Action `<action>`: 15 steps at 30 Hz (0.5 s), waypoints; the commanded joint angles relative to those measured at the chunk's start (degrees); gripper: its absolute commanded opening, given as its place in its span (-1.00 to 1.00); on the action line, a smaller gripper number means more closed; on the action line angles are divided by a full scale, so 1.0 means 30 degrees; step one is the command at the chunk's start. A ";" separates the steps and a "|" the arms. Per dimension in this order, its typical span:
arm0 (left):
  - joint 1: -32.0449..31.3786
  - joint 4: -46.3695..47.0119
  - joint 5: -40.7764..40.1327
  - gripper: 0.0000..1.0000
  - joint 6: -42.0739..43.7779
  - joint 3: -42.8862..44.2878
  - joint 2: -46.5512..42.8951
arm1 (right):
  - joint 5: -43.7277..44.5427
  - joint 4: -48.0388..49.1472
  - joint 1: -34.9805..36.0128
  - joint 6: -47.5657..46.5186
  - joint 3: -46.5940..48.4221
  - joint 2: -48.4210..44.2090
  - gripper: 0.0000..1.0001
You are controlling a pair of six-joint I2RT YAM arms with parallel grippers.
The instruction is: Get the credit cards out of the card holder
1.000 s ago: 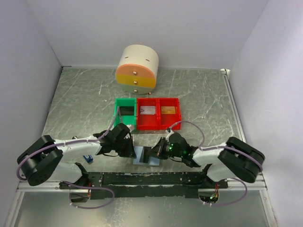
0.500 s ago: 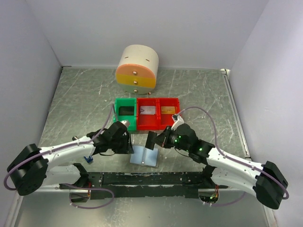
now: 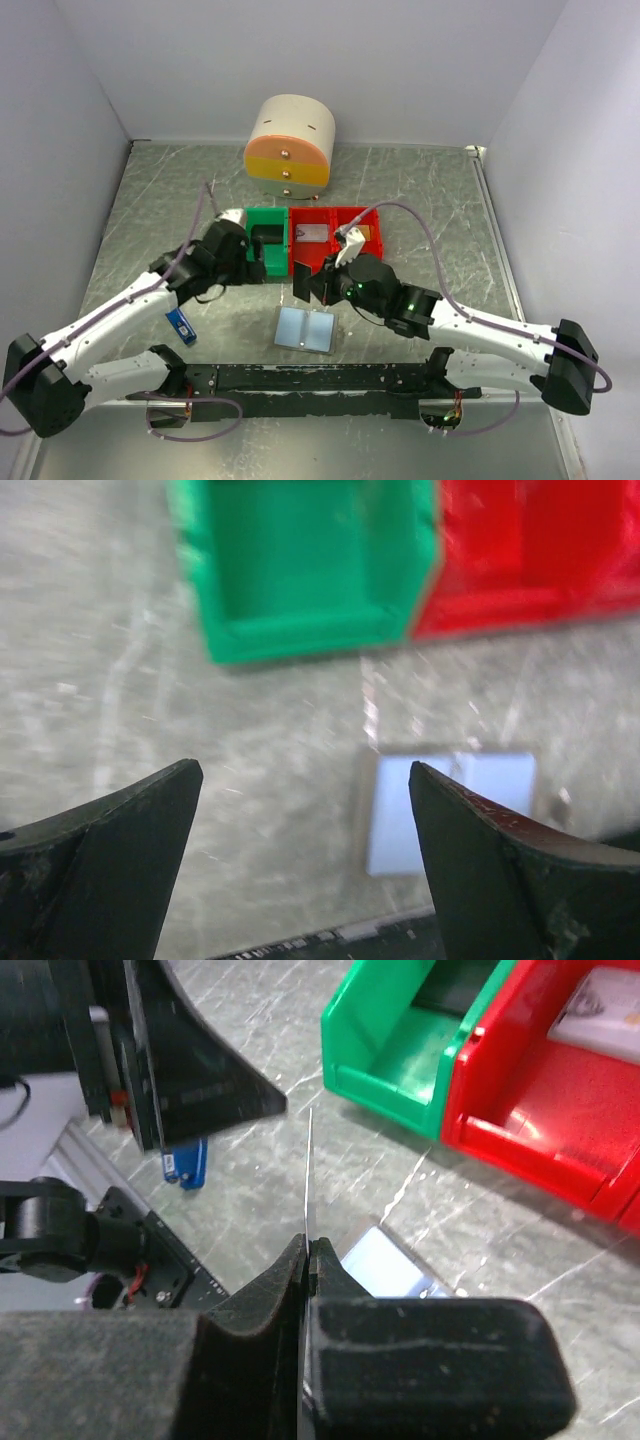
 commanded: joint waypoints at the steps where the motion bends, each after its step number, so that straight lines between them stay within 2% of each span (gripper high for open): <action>1: 0.4848 -0.0849 0.0629 0.98 0.3884 0.0569 -0.1406 | 0.2657 -0.0729 0.0474 -0.2852 0.1849 0.1169 -1.00; 4: 0.8719 0.0241 0.2786 0.99 0.5431 0.0210 -0.2499 | 0.3215 -0.2239 0.0506 -0.3896 0.4233 0.3203 -1.00; 6: 1.0002 0.0620 0.3702 0.99 0.5671 0.0133 -0.2854 | 0.3052 -0.3069 0.0499 -0.4923 0.5948 0.4753 -1.00; 15: 1.0306 -0.0032 0.0240 1.00 0.4383 0.0088 -0.3900 | 0.4945 -0.5342 0.0515 -0.8364 1.2375 1.1163 -1.00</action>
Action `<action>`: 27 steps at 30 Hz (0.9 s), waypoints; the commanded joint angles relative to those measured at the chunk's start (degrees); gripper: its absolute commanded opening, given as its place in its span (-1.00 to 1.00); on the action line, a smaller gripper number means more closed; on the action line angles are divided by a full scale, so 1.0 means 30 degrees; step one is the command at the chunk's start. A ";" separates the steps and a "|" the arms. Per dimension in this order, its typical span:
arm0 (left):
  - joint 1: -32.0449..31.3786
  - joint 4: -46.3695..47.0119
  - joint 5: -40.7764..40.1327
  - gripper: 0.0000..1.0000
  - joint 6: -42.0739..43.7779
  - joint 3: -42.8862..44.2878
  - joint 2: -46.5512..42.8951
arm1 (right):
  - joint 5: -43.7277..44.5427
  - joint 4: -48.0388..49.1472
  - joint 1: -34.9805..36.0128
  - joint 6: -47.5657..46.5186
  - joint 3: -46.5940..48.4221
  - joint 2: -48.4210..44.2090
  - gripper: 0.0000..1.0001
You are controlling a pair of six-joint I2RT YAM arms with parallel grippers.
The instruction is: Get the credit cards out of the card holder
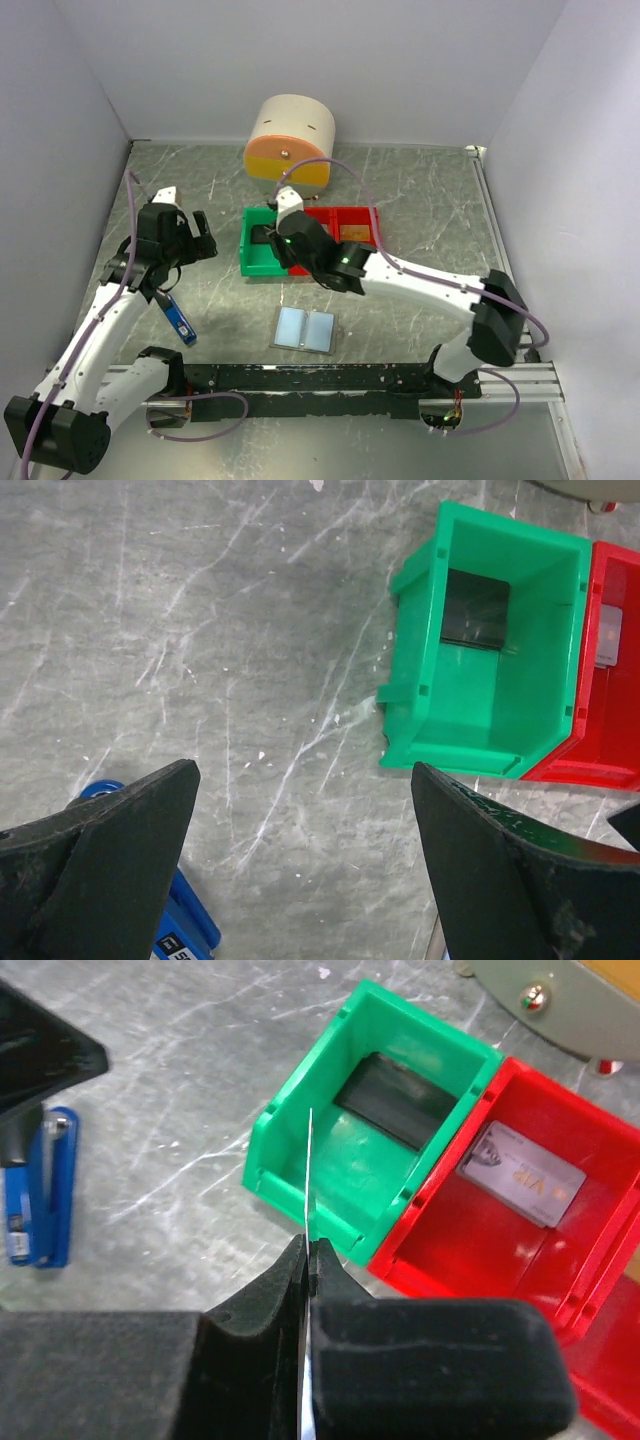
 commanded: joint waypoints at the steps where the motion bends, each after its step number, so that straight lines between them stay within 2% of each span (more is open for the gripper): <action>1: 0.0128 -0.0215 -0.1630 1.00 -0.0359 -0.0080 -0.1105 | 0.1870 -0.1584 0.0089 -0.2899 0.2346 0.2358 -1.00; 10: 0.0139 -0.0971 -0.4152 1.00 -0.1237 0.0123 -0.2093 | 0.4184 -0.1229 0.0083 -0.7856 0.6668 0.7342 -1.00; 15: 0.0157 -0.1211 -0.4968 1.00 -0.1579 0.0164 -0.2715 | 0.4619 0.1236 -0.0036 -1.1013 0.6516 0.8657 -1.00; 27: 0.0216 -0.1613 -0.6982 1.00 -0.2474 0.0077 -0.5107 | 0.4993 0.1165 -0.0760 -1.4324 0.8429 1.2612 -1.00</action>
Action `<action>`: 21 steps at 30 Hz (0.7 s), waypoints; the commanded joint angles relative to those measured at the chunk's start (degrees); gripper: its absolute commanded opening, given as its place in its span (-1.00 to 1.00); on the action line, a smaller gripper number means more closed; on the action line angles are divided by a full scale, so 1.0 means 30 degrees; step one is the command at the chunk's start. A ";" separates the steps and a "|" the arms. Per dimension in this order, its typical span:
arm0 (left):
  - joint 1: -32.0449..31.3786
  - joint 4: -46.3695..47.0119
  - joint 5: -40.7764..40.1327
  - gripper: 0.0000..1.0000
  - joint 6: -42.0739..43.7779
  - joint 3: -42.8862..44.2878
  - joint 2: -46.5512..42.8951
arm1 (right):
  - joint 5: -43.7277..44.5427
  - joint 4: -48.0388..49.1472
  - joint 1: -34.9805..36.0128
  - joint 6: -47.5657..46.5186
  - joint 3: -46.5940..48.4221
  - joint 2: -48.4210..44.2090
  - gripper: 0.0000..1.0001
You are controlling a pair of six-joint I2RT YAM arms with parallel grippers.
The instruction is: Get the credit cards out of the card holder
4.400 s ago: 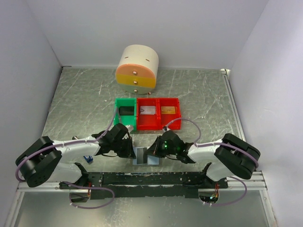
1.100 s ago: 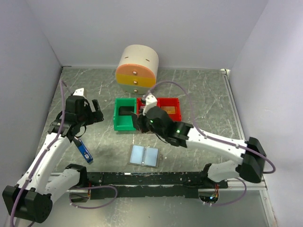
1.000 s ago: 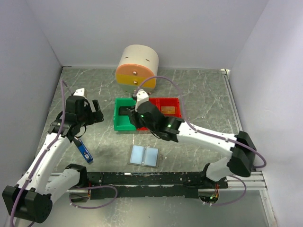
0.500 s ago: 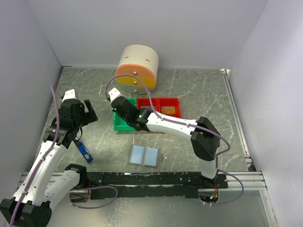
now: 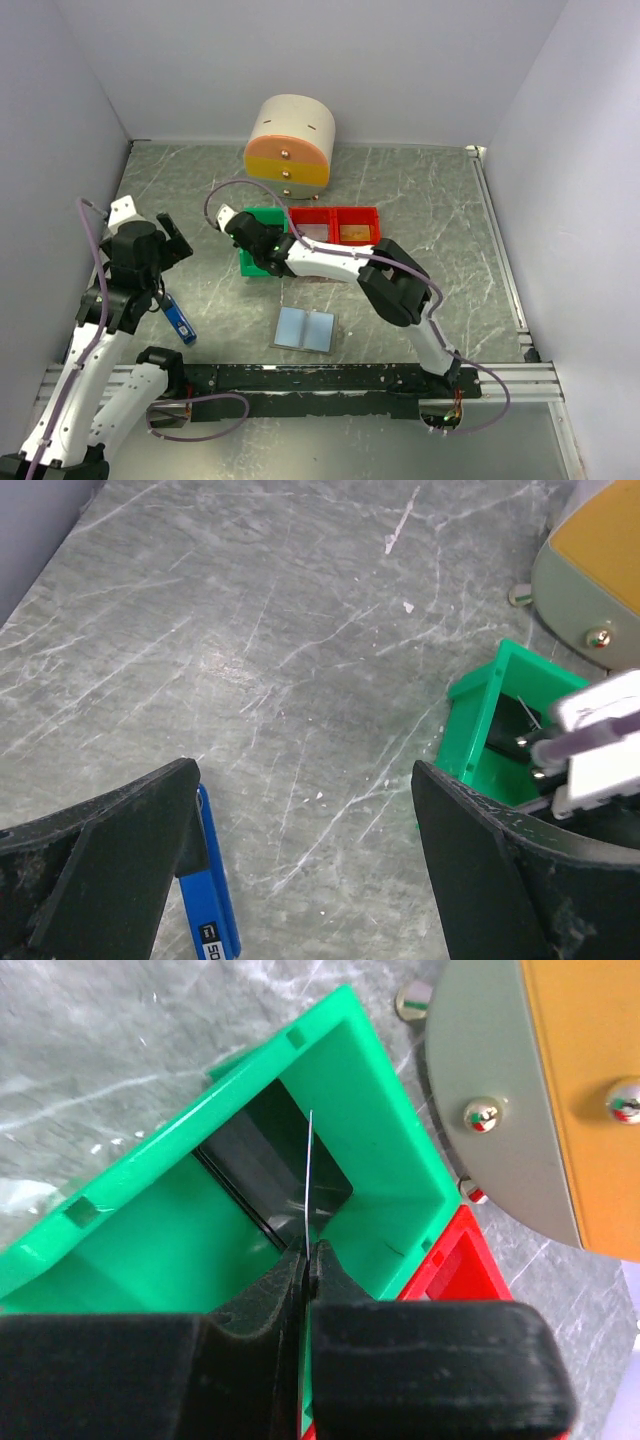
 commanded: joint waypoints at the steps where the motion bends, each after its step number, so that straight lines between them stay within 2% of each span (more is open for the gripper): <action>1: 0.0201 -0.0333 -0.1365 1.00 -0.0516 0.0132 -0.0884 | 0.1143 0.0516 -0.0310 -0.1981 0.0998 0.1075 -1.00; 5: 0.0202 -0.0215 -0.1666 1.00 -0.0519 0.0052 -0.1497 | 0.2125 0.0516 -0.0413 -0.2904 0.1797 0.2226 -1.00; 13: 0.0201 -0.0276 -0.1508 0.99 -0.0476 0.0078 -0.1387 | 0.2053 0.0983 -0.0649 -0.3955 0.1939 0.3288 -1.00; 19: 0.0201 -0.0189 -0.1333 1.00 -0.0372 0.0061 -0.1342 | 0.1532 0.0640 -0.1033 -0.4018 0.2348 0.3822 -0.90; 21: 0.0201 -0.0181 -0.1296 1.00 -0.0360 0.0018 -0.1346 | 0.1200 0.0299 -0.1065 -0.3925 0.2405 0.3796 -0.75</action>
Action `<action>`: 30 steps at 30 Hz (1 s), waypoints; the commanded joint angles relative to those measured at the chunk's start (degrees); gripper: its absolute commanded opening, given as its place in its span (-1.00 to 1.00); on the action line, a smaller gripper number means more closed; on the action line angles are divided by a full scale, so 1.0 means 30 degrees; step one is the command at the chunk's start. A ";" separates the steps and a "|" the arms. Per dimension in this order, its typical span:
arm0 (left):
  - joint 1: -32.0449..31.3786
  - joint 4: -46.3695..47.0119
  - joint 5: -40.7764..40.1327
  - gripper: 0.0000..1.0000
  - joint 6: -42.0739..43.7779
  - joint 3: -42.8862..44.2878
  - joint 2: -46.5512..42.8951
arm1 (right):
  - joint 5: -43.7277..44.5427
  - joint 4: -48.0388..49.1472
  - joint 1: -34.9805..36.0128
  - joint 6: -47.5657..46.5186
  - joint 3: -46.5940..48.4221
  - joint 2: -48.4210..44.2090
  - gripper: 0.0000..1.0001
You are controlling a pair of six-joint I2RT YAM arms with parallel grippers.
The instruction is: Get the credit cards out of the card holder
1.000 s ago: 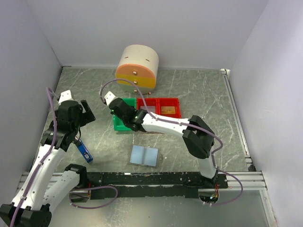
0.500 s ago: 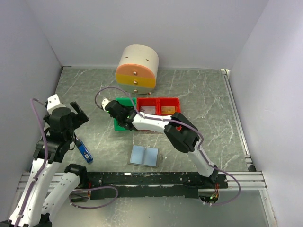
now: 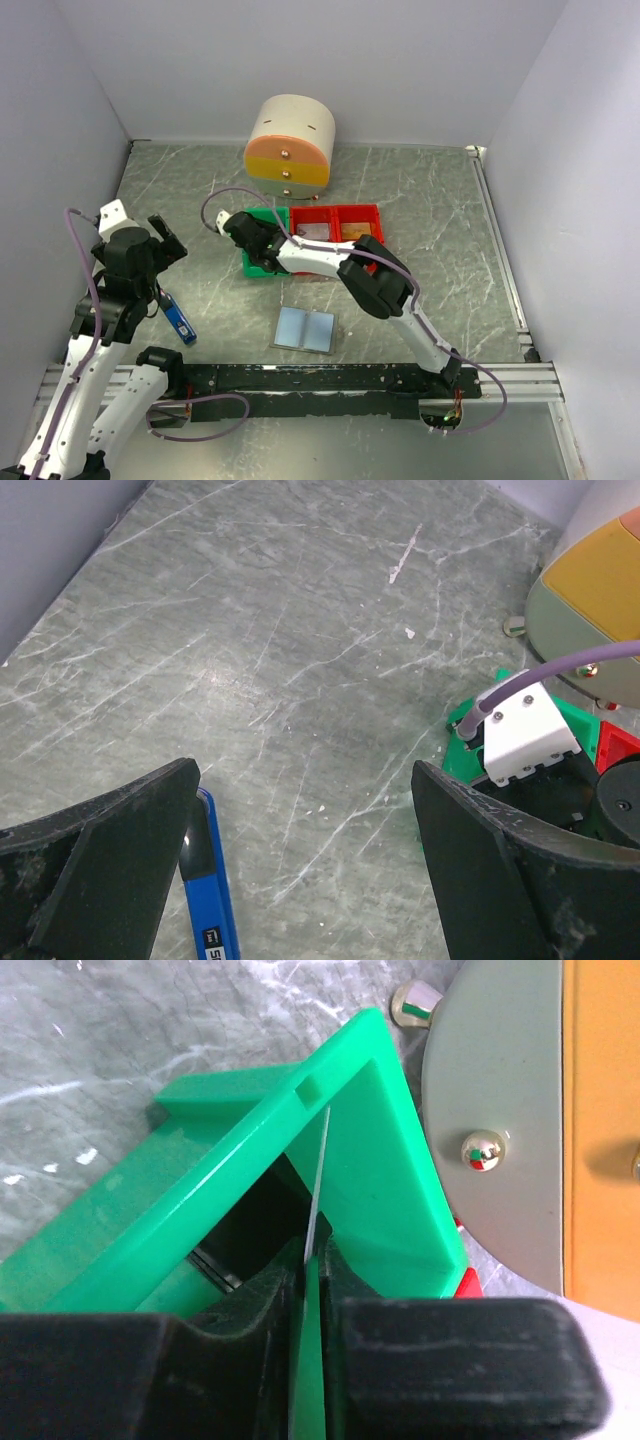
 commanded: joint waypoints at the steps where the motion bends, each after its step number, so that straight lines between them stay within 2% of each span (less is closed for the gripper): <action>1: 0.0187 0.0045 -0.0230 1.00 -0.0014 0.0018 -0.0058 | -0.0266 -0.0714 -0.0417 -0.0284 0.0447 0.0369 -0.67; 10: 0.0187 0.0176 0.0197 1.00 0.0193 -0.0017 0.0270 | -0.1274 -0.0873 -0.0684 -0.0254 -0.0685 -0.0681 -0.24; 17: 0.0187 0.0235 0.0485 1.00 0.0283 -0.0018 0.0567 | -0.2270 -0.1270 -0.0735 0.1218 -0.0428 -0.1417 0.06; 27: 0.0187 0.0536 0.1454 1.00 0.0676 -0.0144 0.1326 | -0.2752 -0.1808 -0.0929 0.2918 -0.1031 -0.3073 0.14; 30: 0.0187 0.0683 0.2141 1.00 0.0931 -0.0147 0.1728 | -0.2922 -0.2115 -0.1164 0.5193 -0.1568 -0.4382 0.15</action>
